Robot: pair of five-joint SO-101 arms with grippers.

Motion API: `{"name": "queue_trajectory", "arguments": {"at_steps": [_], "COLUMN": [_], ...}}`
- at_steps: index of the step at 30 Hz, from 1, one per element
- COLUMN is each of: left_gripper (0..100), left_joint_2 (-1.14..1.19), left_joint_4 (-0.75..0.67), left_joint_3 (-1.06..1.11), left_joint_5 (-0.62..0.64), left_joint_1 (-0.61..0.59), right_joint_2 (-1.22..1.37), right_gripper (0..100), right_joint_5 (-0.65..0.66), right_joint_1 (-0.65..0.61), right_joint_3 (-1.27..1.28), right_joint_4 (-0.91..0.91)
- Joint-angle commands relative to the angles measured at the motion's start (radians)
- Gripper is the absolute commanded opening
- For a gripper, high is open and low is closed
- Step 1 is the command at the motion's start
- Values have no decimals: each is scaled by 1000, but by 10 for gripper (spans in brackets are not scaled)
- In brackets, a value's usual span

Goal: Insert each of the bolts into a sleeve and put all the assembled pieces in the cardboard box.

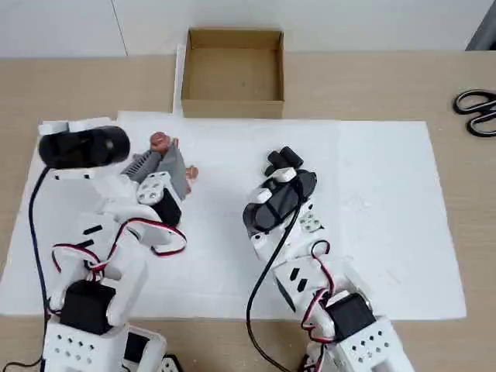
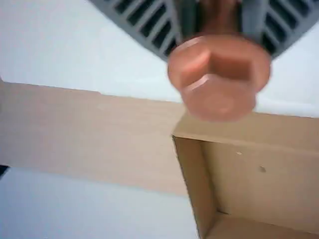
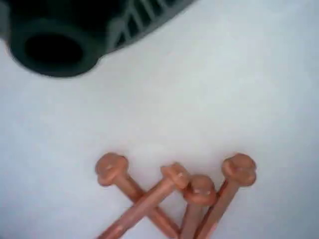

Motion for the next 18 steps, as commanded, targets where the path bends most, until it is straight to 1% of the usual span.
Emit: {"name": "queue_trajectory", "arguments": {"at_steps": [1, 6, 10, 12, 15, 18], "left_gripper": [6, 6, 6, 6, 6, 6], "left_joint_2": [-21, -21, -18, -17, -15, -15], "left_joint_4": [-29, -29, -31, -32, -34, -34], "left_joint_3": [-7, -7, -5, -5, -5, -1], "left_joint_5": [5, 5, 5, 5, 5, 5], "left_joint_1": [55, 117, 130, 143, 144, 144], "right_joint_2": [-21, -21, -21, -21, -21, -21], "right_gripper": [3, 4, 4, 4, 4, 4], "right_joint_5": [-12, -15, -140, -175, -176, -176], "right_joint_1": [-45, -81, -82, -82, -90, -134], "right_joint_3": [-3, -2, -2, 8, 14, 14], "right_joint_4": [-25, -24, -24, -25, -30, -30]}}
